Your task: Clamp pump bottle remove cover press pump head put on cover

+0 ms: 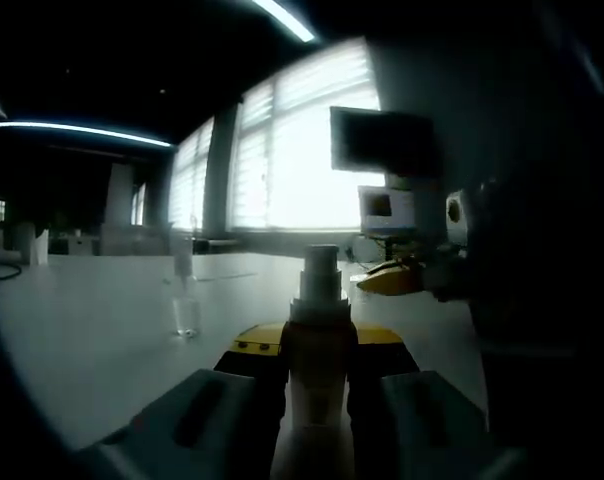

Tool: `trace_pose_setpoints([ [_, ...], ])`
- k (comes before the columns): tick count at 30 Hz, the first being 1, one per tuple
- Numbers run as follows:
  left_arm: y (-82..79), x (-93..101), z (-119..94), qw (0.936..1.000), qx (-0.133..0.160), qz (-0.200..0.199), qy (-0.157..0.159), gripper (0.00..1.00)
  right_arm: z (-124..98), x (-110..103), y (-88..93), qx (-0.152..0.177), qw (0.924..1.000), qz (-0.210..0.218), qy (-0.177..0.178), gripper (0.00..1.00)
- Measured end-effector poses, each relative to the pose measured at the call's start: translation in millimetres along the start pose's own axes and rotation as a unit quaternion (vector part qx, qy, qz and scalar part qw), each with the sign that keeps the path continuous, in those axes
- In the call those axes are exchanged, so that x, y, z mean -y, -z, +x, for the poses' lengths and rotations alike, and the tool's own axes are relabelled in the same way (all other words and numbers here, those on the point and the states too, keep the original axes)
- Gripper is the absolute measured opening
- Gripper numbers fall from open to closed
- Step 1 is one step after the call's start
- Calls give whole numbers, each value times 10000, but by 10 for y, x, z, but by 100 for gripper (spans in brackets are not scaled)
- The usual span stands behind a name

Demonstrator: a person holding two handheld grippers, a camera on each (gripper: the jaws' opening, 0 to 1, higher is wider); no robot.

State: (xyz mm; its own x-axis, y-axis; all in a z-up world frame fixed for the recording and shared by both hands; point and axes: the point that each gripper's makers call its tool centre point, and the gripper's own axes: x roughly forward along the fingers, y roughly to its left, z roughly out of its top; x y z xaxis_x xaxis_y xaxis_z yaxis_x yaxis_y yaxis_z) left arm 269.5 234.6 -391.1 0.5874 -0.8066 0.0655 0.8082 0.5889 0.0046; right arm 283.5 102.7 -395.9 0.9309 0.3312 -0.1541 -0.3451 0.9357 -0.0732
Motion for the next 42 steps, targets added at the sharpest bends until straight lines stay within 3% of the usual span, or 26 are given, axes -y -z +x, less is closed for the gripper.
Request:
trace_pose_setpoints([
  [10, 4, -4, -1, 10000, -7, 6, -1, 13, 7, 87, 264, -575, 9980, 278, 23, 12],
  [29, 6, -8, -1, 10000, -15, 18, -7, 13, -10, 8, 412, -970, 9946, 317, -204, 12],
  [42, 5, -11, -3, 10000, -15, 37, -8, 13, -25, 4, 424, -1004, 9943, 290, -211, 12],
])
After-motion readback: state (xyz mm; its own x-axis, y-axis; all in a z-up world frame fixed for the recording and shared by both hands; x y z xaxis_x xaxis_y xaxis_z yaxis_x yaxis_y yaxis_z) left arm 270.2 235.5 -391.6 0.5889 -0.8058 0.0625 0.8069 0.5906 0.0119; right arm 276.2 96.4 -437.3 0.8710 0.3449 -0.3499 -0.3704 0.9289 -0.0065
